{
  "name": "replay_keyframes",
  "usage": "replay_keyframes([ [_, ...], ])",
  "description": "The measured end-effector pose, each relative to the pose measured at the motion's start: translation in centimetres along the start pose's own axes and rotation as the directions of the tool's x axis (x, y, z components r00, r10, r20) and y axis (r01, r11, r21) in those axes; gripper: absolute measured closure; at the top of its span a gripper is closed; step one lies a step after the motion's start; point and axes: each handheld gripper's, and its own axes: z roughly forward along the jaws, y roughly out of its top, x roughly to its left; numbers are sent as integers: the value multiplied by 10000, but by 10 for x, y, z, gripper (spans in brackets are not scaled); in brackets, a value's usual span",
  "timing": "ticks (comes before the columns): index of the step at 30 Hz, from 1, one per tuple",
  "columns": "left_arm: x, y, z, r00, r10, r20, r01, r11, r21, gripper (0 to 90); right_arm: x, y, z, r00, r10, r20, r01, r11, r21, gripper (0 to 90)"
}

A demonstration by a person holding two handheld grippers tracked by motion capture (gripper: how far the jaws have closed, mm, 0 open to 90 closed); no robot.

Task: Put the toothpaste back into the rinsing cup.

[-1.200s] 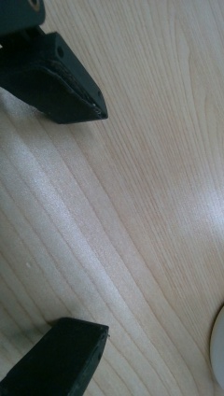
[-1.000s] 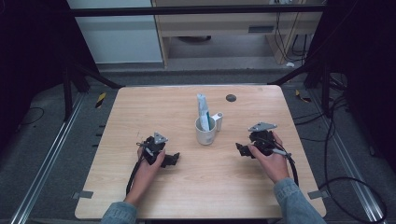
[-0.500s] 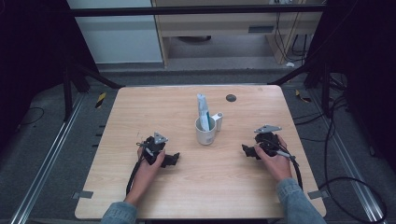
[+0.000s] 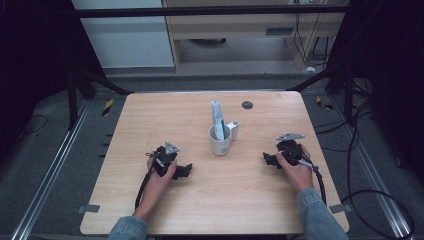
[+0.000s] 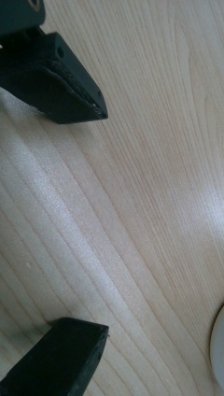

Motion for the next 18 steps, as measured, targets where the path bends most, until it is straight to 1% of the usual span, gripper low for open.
replay_keyframes([
  [4,0,0,0,10000,8,0,-8,10000,2,0,-1,-1,3,10000,28,53,-28,10000,81,89],
  [6,0,0,0,10000,15,-3,-15,10000,1,0,-2,-2,5,9999,122,37,-122,9999,74,81],
  [8,0,0,0,10000,19,-2,-19,10000,1,0,-3,-2,6,9996,263,-78,-263,9996,42,77],
  [9,0,0,0,10000,-3,2,3,10000,0,0,-4,-3,7,9996,263,-85,-263,9997,-2,69],
  [12,0,0,0,10000,19,1,-19,10000,18,0,-4,-4,9,9994,358,-17,-358,9991,-208,46],
  [16,0,0,0,10000,26,7,-26,10000,26,0,-4,-4,10,9987,479,146,-477,9988,-119,16],
  [18,-1,-1,-1,10000,60,57,-60,10000,31,0,-5,-3,10,9967,727,373,-723,9973,-123,15],
])
